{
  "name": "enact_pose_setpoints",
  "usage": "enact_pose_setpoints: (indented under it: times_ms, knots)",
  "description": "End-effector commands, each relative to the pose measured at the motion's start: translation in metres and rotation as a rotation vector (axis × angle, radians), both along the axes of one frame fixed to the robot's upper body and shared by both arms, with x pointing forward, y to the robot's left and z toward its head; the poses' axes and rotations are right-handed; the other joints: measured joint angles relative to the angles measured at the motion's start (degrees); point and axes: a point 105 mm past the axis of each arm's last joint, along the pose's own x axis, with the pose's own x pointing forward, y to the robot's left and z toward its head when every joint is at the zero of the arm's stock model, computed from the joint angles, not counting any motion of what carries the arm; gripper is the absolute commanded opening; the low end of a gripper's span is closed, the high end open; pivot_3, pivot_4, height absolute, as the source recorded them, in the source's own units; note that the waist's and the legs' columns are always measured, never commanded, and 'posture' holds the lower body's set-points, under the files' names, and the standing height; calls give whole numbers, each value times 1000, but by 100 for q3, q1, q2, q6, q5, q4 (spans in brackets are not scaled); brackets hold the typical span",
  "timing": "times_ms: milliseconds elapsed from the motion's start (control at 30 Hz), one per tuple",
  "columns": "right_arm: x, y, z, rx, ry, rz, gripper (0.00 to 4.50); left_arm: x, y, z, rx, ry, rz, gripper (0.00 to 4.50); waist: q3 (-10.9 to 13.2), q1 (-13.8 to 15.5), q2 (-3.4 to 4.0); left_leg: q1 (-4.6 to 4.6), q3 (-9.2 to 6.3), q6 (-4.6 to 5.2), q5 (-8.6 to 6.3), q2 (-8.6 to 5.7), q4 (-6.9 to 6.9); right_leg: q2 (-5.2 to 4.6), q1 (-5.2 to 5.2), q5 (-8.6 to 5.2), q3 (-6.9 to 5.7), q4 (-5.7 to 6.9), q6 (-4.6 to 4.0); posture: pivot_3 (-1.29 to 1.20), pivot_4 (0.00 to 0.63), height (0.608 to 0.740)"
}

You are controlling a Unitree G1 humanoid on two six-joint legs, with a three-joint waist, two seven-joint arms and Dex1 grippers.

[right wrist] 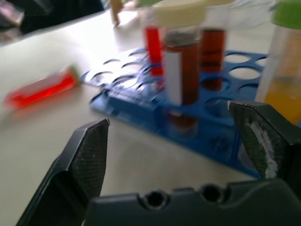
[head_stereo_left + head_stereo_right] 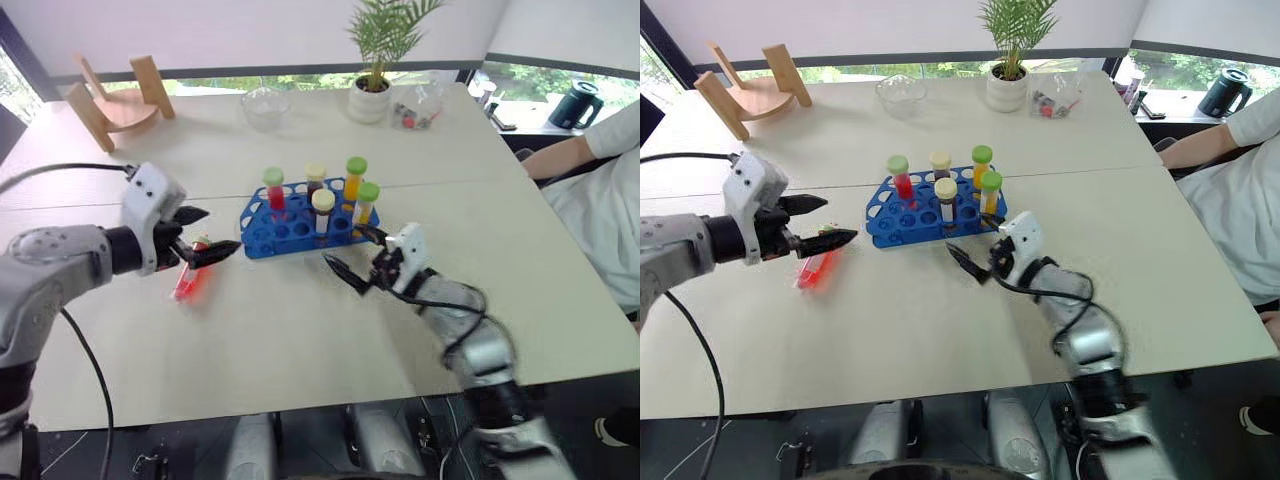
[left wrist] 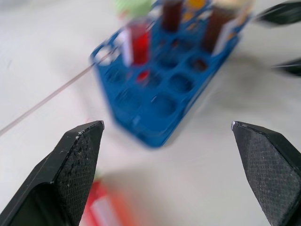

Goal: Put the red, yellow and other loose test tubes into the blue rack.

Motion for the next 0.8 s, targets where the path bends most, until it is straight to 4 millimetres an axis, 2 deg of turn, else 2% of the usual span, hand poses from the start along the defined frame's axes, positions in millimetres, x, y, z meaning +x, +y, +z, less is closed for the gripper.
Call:
enact_pose_setpoints:
  times_ms: [33,133,267,467,567,733,767,800]
  knots:
    - [-24,6,37,-58,-37,233,4433,4,22,-18,66,188,166,4500,-3,-37,-8,6,-1,1,-1,1,-1,3,4,-1,-1,0,0,0,150,740]
    - [-24,1,57,-113,-68,296,4433,9,34,-32,87,302,266,4500,-2,-50,-7,14,-5,4,-2,5,-9,15,4,-1,2,1,-2,0,150,740]
    - [-26,1,68,-138,-83,337,4433,14,38,-40,99,373,330,4500,-1,-7,-16,-2,-11,4,-2,4,-3,10,-4,-1,-5,2,-2,0,150,740]
    - [-35,1,81,-151,-114,356,4433,22,29,-63,78,428,343,4500,-1,117,-18,-11,-5,4,-2,-4,-1,-4,-9,-1,-6,-4,0,0,150,740]
    - [-36,0,84,-155,-123,345,4500,26,24,-69,49,441,352,3597,-2,130,-19,-11,-7,4,-2,-3,2,-3,-9,-1,-7,0,0,0,150,740]
    - [-36,-3,85,-159,-124,324,4500,36,23,-71,26,411,374,1024,-4,142,-17,-7,-6,4,-2,-3,8,-3,-1,-1,-6,0,1,0,150,740]
    - [-37,-3,86,-157,-122,323,4500,37,23,-71,23,405,376,797,-5,153,-15,-6,-6,4,-2,-4,9,-4,0,0,-6,0,1,0,150,740]
    - [-37,-4,85,-158,-118,319,4500,39,22,-65,9,380,369,797,-5,163,-15,-5,-6,3,-2,-4,10,-4,2,0,-6,0,1,0,150,740]
